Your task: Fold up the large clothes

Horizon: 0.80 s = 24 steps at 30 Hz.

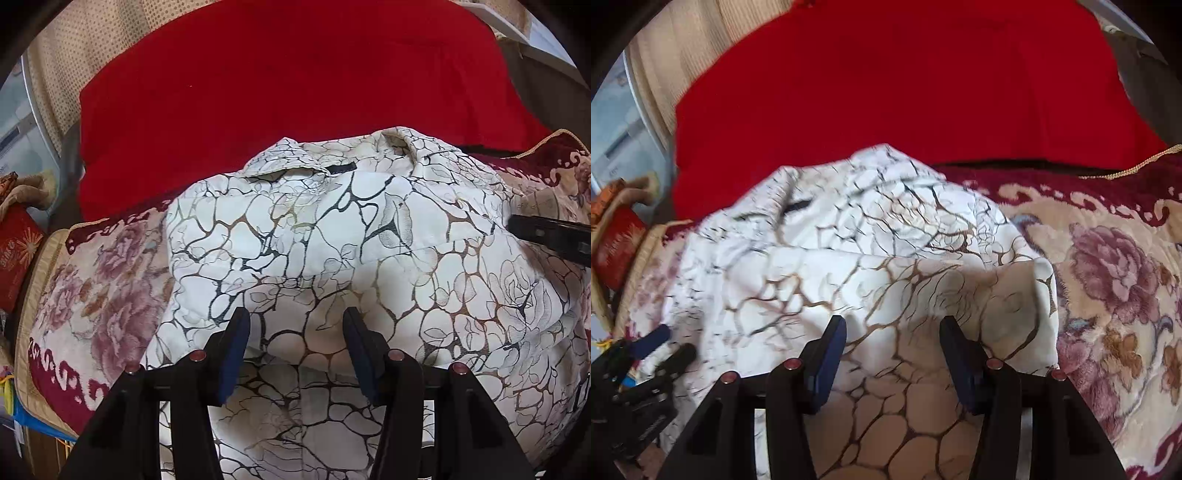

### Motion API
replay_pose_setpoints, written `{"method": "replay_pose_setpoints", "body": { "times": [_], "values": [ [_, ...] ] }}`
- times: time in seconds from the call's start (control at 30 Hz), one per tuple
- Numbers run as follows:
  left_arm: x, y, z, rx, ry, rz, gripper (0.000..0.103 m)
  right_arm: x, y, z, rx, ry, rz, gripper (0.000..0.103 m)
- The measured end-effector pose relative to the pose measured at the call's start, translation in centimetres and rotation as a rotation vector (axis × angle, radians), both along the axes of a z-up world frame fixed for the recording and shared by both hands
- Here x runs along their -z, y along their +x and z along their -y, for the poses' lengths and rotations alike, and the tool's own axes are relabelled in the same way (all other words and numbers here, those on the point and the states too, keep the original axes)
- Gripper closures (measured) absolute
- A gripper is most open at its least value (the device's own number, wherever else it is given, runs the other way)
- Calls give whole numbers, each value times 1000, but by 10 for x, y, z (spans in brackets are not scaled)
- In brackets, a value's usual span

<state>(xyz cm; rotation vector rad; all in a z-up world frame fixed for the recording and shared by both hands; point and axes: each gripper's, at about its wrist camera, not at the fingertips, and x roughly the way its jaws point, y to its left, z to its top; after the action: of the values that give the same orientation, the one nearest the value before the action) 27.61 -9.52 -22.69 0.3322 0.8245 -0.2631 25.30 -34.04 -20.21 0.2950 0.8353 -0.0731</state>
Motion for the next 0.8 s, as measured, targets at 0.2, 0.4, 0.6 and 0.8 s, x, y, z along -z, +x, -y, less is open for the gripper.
{"method": "replay_pose_setpoints", "body": {
  "times": [0.2, 0.4, 0.6, 0.8],
  "values": [
    [-2, -2, -3, -21, 27, 27, 50, -7, -26, -16, -94, -10, 42, 46],
    [-5, -5, -3, -40, 54, 55, 50, 16, -14, -23, -117, -47, -63, 46],
    [-15, -10, -5, -50, 61, 101, 50, -4, -24, -17, -116, 20, 27, 46],
    [-31, -15, -13, -75, 55, 163, 50, -5, -22, -26, -145, 15, 40, 46]
  ]
}}
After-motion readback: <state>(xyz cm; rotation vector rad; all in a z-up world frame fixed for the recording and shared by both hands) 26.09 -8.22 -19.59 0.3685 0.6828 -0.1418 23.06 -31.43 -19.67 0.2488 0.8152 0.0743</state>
